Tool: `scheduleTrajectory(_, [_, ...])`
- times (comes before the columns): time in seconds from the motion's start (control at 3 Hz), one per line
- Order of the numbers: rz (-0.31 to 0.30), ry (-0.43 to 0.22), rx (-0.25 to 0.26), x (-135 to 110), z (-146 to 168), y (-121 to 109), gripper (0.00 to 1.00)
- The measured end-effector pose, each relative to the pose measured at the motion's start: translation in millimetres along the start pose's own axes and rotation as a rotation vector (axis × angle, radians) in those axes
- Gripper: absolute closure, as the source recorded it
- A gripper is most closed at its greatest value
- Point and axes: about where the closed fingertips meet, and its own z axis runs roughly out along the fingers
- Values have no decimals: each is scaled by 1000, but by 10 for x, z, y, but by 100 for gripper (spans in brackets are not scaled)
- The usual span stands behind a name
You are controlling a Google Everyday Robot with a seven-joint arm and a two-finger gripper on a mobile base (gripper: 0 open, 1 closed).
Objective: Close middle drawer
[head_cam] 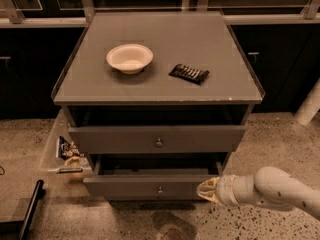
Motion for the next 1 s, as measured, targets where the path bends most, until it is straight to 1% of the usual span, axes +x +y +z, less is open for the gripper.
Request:
scheduleTrajectory(0.33, [5, 23, -71, 172, 287, 63, 100])
scheduleTrajectory(0.67, [0, 34, -113, 274, 593, 40, 100])
scheduleTrajectory(1.0, [-30, 24, -102, 191, 735, -134, 100])
